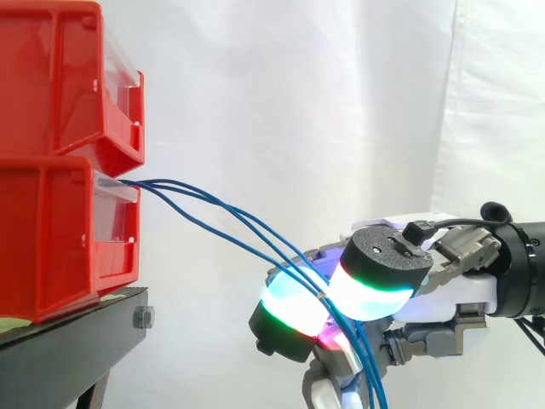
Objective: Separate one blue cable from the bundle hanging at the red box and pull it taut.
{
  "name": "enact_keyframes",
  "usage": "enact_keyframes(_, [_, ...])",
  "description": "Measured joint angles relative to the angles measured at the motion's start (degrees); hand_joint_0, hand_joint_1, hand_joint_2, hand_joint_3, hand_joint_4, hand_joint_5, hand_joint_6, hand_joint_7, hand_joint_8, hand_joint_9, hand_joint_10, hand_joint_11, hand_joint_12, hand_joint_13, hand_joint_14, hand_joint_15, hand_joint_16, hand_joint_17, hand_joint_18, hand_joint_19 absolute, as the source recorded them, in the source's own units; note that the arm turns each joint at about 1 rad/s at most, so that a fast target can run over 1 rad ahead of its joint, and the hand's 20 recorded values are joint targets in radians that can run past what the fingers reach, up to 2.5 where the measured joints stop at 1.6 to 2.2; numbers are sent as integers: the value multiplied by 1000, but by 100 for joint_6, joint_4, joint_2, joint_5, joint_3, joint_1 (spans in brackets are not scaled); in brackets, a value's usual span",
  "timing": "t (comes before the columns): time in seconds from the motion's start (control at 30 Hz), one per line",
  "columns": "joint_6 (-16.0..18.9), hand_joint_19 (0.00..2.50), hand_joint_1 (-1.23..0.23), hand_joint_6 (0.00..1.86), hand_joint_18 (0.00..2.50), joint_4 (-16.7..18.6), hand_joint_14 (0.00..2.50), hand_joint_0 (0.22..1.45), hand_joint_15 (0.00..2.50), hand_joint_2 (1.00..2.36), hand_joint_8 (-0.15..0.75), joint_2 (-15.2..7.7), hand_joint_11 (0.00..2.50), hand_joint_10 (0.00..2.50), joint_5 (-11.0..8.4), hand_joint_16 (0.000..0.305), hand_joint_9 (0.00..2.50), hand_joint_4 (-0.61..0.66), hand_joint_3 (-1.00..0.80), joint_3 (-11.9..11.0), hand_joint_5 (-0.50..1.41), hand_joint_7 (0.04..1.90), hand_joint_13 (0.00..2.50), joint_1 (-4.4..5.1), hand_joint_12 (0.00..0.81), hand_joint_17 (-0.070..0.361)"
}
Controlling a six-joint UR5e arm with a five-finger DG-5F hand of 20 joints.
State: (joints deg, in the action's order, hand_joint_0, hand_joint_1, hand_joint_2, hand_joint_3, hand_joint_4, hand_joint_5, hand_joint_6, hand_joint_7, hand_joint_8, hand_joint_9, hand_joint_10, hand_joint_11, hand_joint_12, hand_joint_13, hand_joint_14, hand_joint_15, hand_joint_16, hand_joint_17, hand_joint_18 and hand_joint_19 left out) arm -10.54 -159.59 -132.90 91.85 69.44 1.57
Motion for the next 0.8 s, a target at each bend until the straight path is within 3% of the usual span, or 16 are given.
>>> enact_keyframes(0.1, [11, 411, -897, 923, 916, -1, 19, 706, 486, 1000, 358, 1, 834, 16, 0, 44, 981, 163, -500, 0, -180, 1050, 954, 1, 382, 98])
enact_keyframes(0.2, [16, 444, -803, 902, 916, 3, 16, 574, 497, 1000, 364, 1, 818, 16, 0, 44, 998, 169, -500, 0, -167, 1063, 957, 1, 396, 100])
enact_keyframes(0.3, [22, 469, -683, 874, 921, 7, 16, 563, 497, 1000, 368, 1, 780, 15, -1, 45, 1006, 173, -500, 0, -161, 1078, 962, 1, 395, 102])
enact_keyframes(0.53, [29, 505, -581, 849, 901, 60, 17, 586, 495, 1002, 365, 1, 759, 17, -13, 47, 1007, 168, -474, 0, -156, 1098, 932, 0, 389, 106])
enact_keyframes(0.8, [74, 455, -708, 881, 953, 110, 15, 610, 475, 1014, 380, 1, 751, 14, -4, 53, 958, 161, -177, 0, -166, 1136, 939, -25, 422, 118])
